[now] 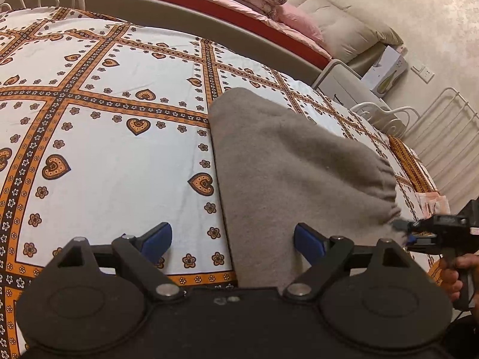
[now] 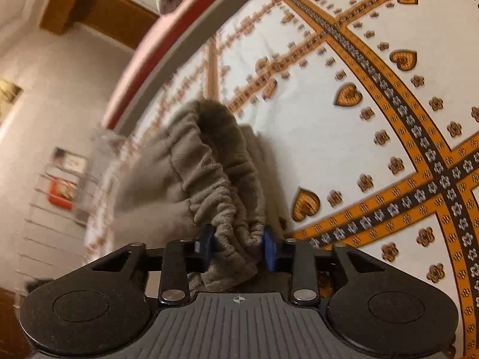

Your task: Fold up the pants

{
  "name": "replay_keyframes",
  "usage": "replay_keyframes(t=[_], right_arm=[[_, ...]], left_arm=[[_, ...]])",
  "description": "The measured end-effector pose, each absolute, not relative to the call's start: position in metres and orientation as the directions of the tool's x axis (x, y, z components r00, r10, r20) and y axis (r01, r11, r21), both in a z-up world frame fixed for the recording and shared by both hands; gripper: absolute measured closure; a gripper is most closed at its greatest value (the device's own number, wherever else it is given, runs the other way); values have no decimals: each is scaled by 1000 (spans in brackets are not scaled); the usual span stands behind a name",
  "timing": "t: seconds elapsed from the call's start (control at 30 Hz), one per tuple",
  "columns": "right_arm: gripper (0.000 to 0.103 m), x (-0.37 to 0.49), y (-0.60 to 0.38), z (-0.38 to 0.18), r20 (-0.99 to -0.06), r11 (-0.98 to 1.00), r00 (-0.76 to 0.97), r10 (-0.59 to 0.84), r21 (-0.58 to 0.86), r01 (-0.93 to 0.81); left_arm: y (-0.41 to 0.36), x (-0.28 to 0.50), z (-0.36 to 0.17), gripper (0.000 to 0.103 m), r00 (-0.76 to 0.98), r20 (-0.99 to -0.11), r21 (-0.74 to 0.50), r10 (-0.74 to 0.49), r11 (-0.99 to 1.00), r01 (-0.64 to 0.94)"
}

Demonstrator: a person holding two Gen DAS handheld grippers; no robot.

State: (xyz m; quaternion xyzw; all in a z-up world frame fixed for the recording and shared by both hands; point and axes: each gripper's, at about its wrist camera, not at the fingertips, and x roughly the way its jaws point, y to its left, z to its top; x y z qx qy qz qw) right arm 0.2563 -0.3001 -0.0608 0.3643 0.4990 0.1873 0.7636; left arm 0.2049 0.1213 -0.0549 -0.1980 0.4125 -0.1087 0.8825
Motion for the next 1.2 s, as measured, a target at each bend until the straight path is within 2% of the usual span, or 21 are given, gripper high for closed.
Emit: replay_keyframes(t=[0.07, 0.1, 0.3, 0.43, 0.67, 0.73, 0.8, 0.93, 1.0, 1.03, 1.07, 1.2], right_arm=[[24, 253, -303, -50, -618, 683, 483, 621, 729, 55], [23, 253, -303, -46, -622, 701, 499, 604, 712, 39], [23, 261, -294, -70, -642, 699, 394, 657, 715, 0], [23, 266, -298, -81, -553, 608, 405, 728, 794, -10], [23, 283, -300, -98, -482, 525, 398, 781, 851, 0], [23, 288, -295, -96, -483, 526, 371, 793, 850, -17], [23, 293, -291, -98, -482, 525, 355, 801, 851, -28], [23, 304, -284, -101, -482, 524, 334, 810, 850, -46], [23, 306, -281, -100, -483, 525, 332, 810, 850, -44], [29, 308, -278, -98, -484, 527, 329, 811, 849, -50], [48, 310, -273, -97, -493, 536, 315, 811, 842, -64], [52, 316, -268, -92, -465, 513, 308, 830, 854, -91]], left_arm=[[121, 205, -55, 21, 639, -681, -442, -358, 896, 31], [120, 206, -55, 21, 639, -680, -443, -359, 896, 33], [116, 216, -64, 21, 622, -673, -494, -401, 869, 25], [117, 226, -72, 21, 624, -639, -567, -451, 823, 14], [130, 244, -92, 24, 629, -534, -726, -565, 688, 1], [132, 251, -96, 28, 624, -513, -747, -590, 665, 15], [133, 260, -100, 39, 616, -503, -758, -606, 651, 21], [128, 278, -105, 52, 602, -516, -745, -610, 666, 36], [126, 284, -106, 65, 595, -522, -741, -611, 671, 40], [126, 287, -106, 68, 592, -525, -738, -612, 674, 42], [127, 288, -106, 74, 590, -526, -735, -613, 676, 47], [133, 287, -99, 78, 599, -500, -748, -626, 661, 66]])
